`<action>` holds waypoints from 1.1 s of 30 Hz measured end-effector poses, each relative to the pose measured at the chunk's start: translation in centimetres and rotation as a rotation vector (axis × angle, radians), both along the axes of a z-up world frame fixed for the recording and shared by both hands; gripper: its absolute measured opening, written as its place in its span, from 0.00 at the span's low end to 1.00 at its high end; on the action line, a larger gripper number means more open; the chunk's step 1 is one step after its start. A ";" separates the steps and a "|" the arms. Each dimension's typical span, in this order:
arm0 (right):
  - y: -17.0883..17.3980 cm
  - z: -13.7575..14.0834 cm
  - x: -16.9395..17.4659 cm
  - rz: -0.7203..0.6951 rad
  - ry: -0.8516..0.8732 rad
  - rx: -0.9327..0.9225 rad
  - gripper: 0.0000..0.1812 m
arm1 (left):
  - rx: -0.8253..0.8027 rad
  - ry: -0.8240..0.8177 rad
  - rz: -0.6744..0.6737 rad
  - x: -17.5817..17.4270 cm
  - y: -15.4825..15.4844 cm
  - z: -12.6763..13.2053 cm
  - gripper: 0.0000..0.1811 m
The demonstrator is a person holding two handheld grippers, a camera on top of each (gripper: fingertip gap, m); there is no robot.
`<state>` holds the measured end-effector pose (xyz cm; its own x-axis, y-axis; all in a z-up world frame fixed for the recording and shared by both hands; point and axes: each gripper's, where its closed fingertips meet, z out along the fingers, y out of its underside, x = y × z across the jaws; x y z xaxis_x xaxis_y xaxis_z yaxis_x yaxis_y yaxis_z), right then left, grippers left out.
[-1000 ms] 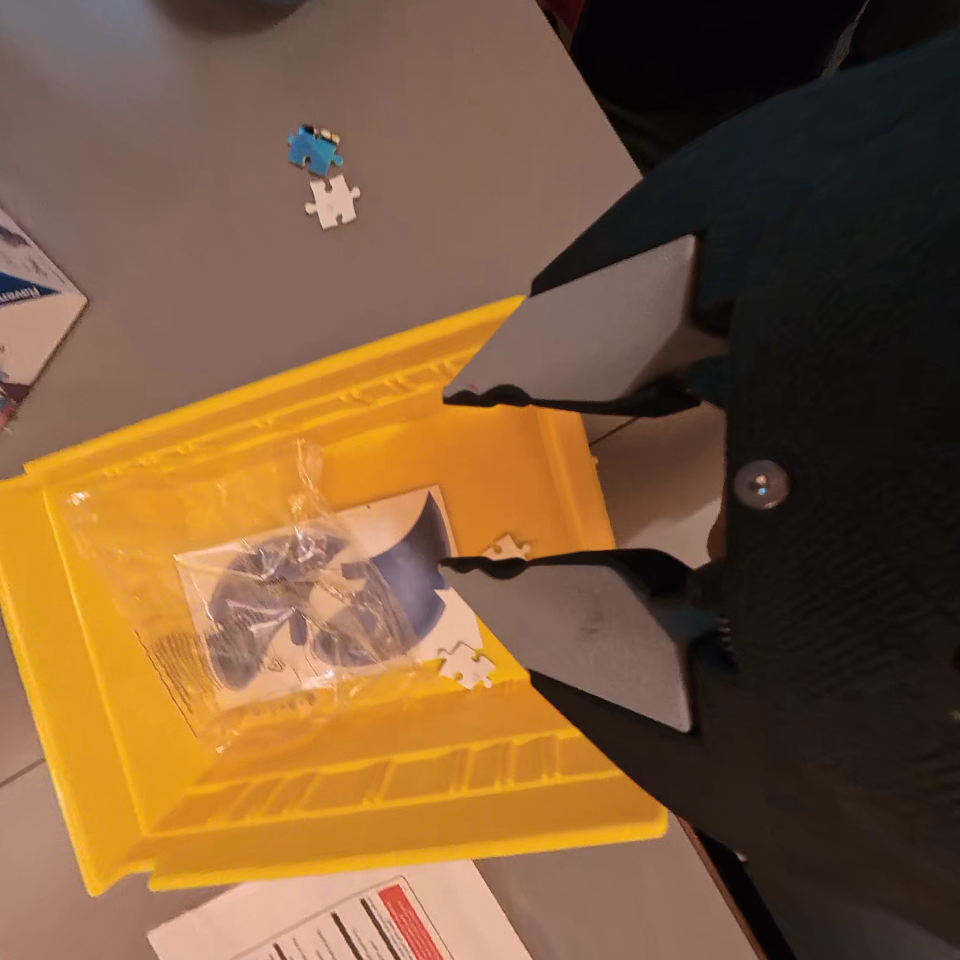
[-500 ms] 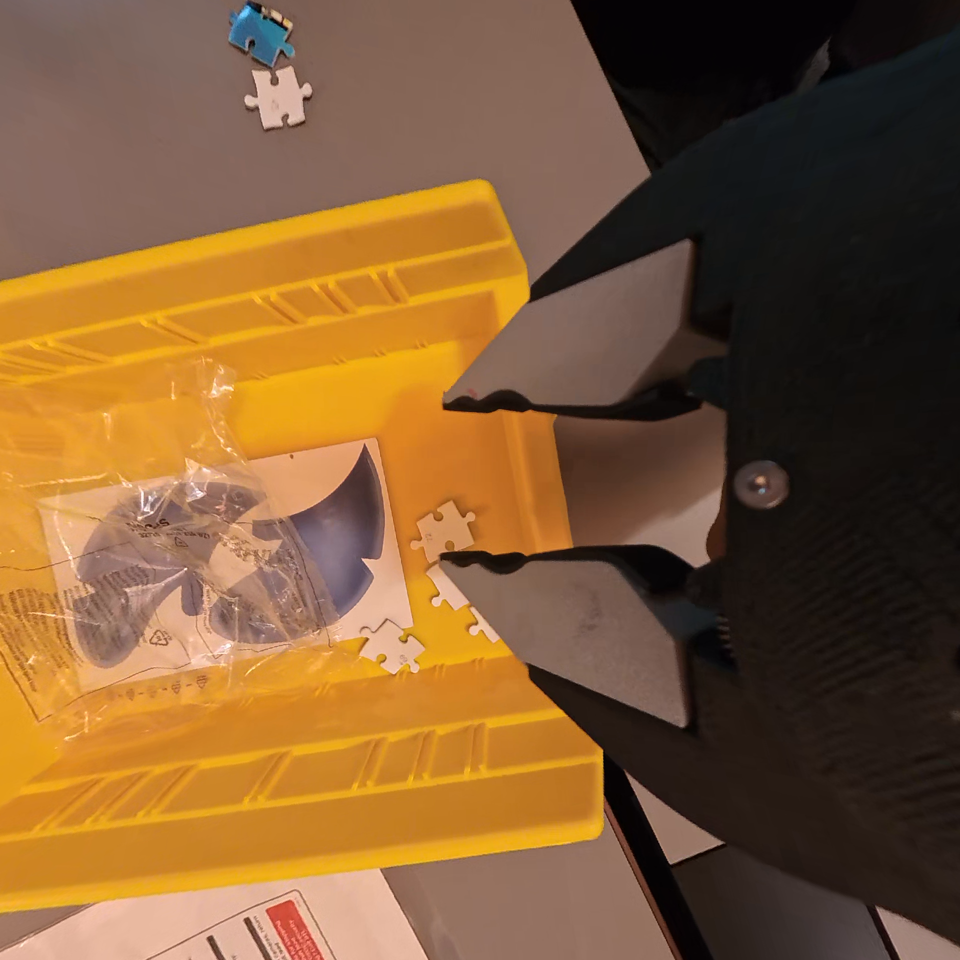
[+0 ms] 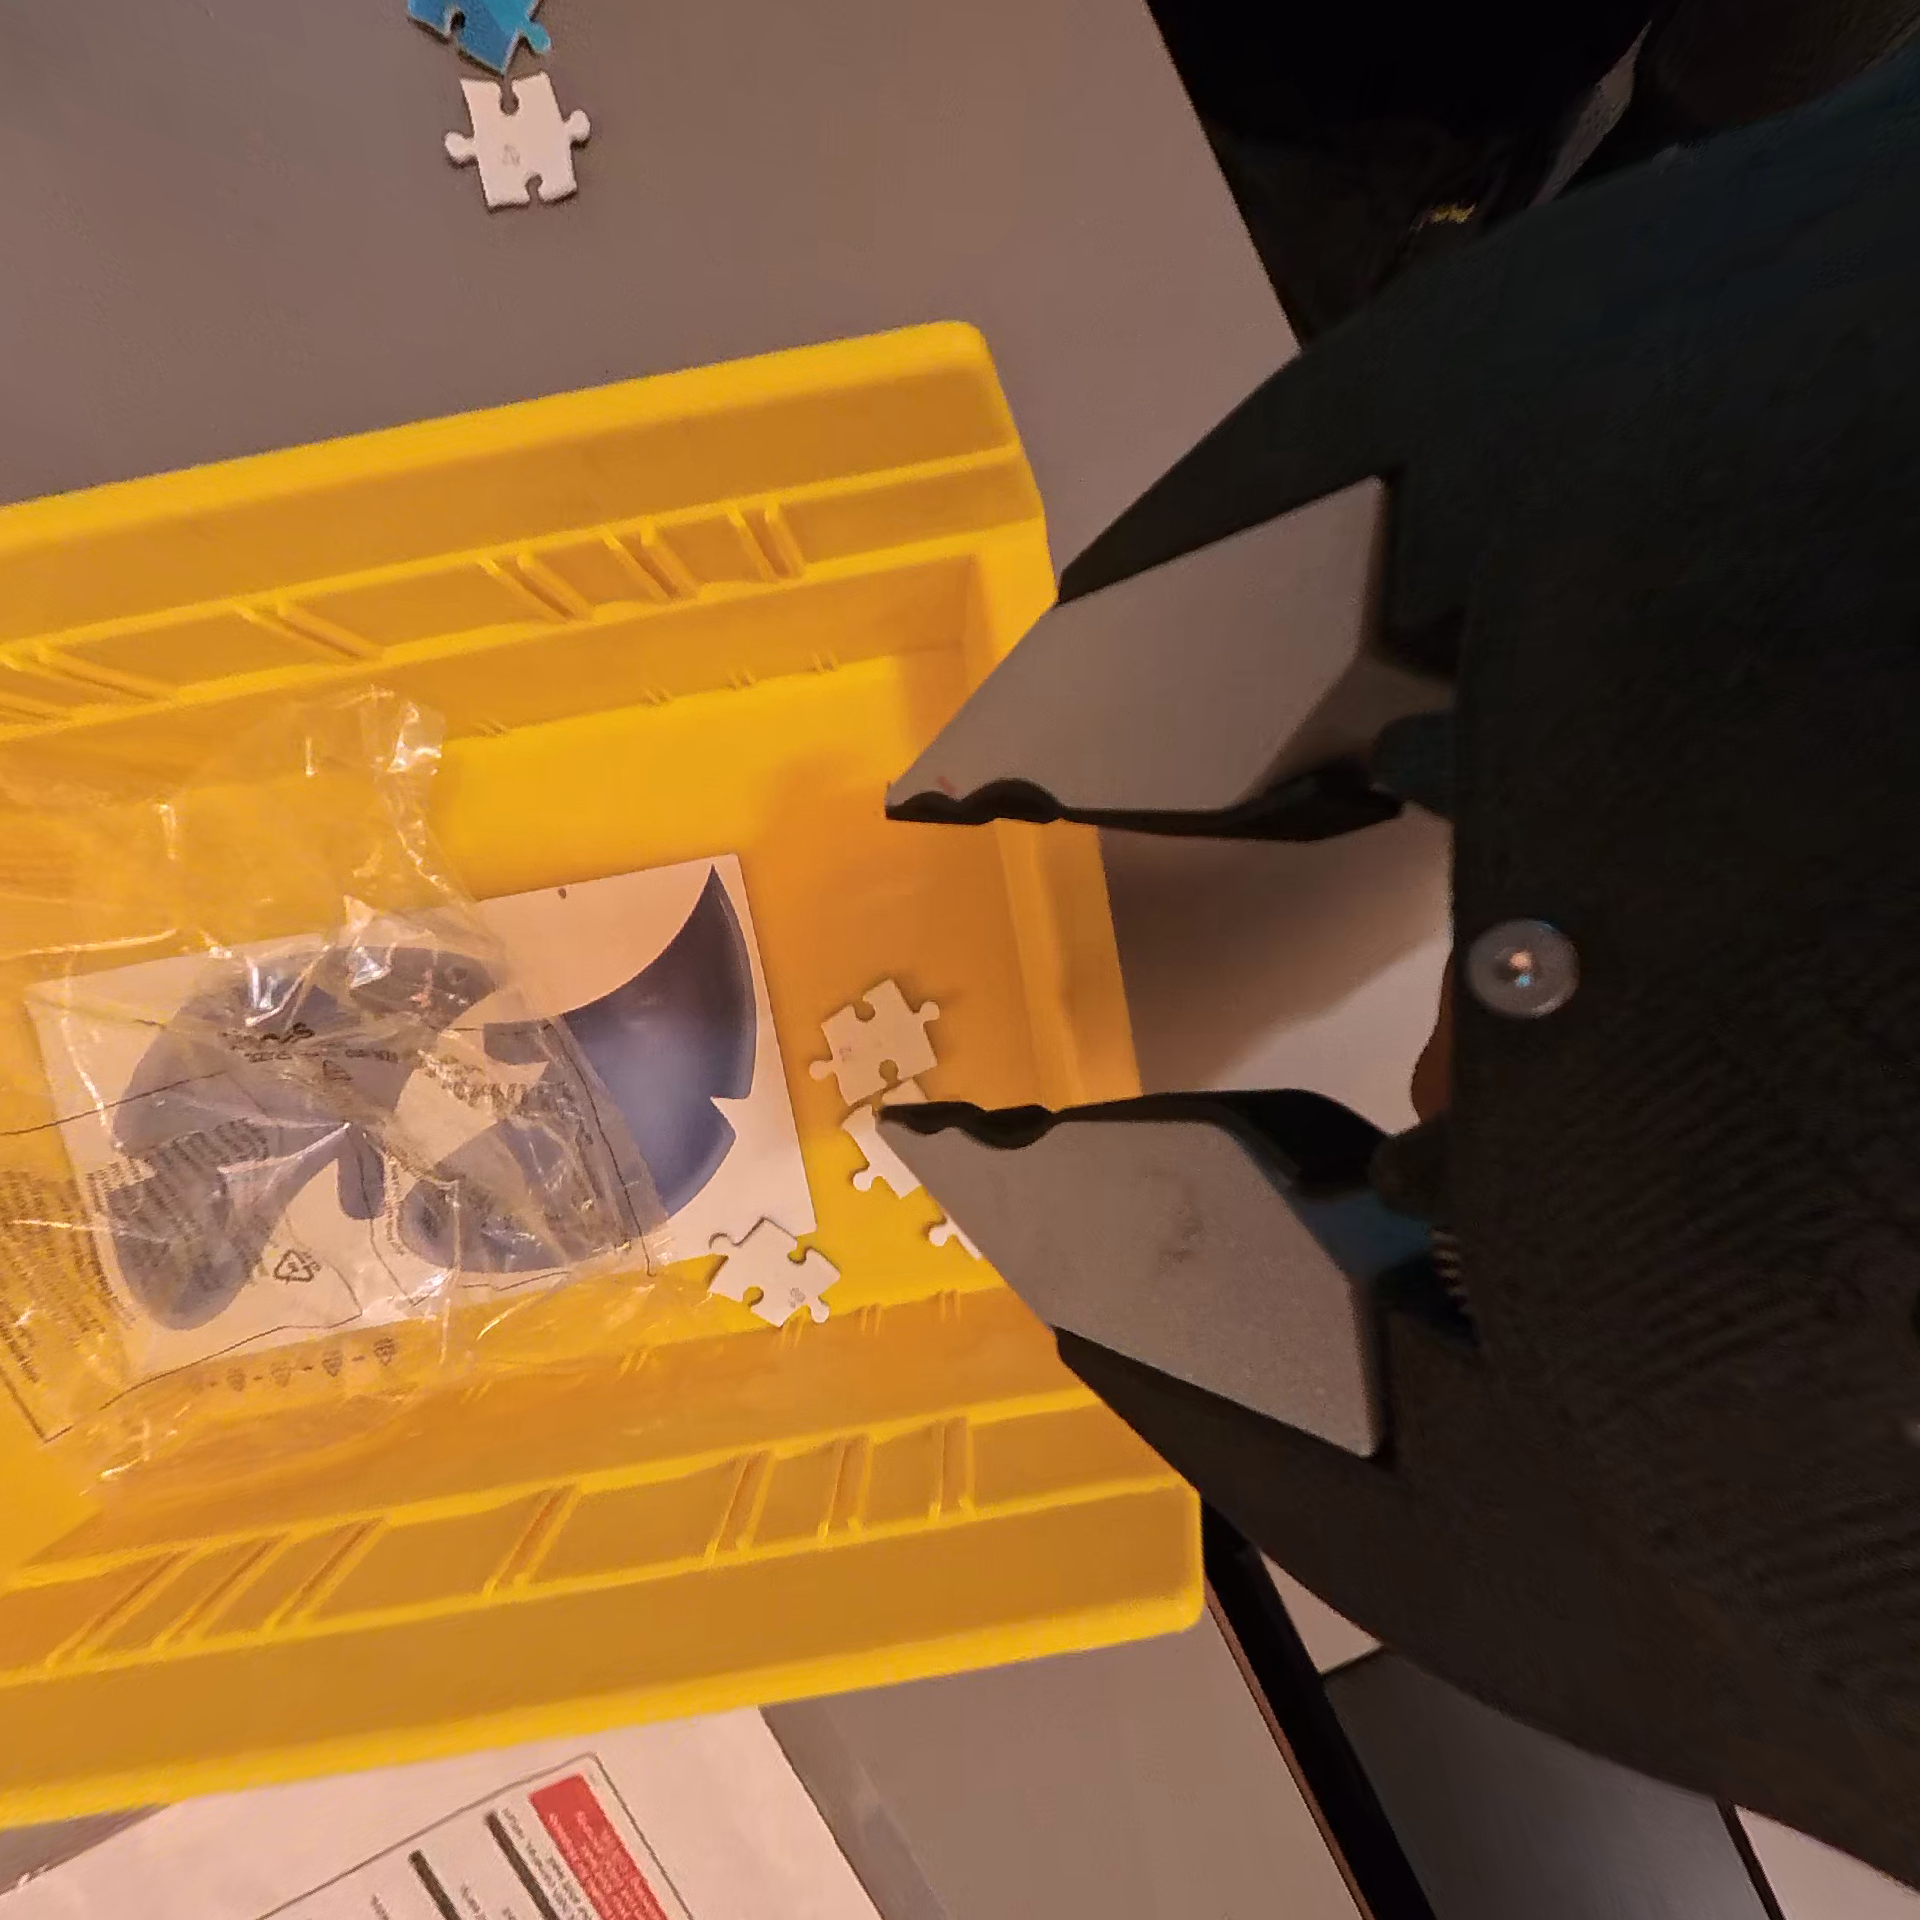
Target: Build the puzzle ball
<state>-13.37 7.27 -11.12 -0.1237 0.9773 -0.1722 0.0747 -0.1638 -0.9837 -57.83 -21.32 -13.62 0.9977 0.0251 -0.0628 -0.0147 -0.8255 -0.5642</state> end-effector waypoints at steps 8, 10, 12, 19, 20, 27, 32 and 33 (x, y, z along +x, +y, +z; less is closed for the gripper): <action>0.1 0.1 0.1 -0.003 0.008 -0.003 0.35 | 0.019 0.029 -0.002 -2.4 -0.2 2.3 0.27; 0.1 0.1 0.1 -0.002 0.010 -0.012 0.35 | -0.010 -0.030 -0.005 -2.3 0.3 1.5 0.27; 0.2 0.2 0.1 -0.005 0.016 -0.019 0.35 | -0.112 -0.020 0.007 -2.9 0.3 -0.4 0.27; 0.4 0.3 0.2 -0.008 0.021 -0.033 0.35 | -0.313 0.012 -0.044 -3.5 1.4 -4.8 0.27; 0.4 0.3 0.2 -0.008 0.022 -0.036 0.35 | -0.327 0.004 -0.047 -3.5 1.7 -5.1 0.27; 0.4 0.4 0.2 -0.005 0.026 -0.036 0.35 | -0.503 -0.026 -0.060 -2.7 1.3 -7.6 0.29; 0.3 0.4 0.2 0.004 0.026 -0.037 0.35 | -0.494 -0.047 -0.067 -3.0 1.4 -7.6 0.14; 0.2 0.4 0.2 0.008 0.026 -0.037 0.35 | -0.491 -0.050 -0.071 -3.0 1.4 -7.6 0.14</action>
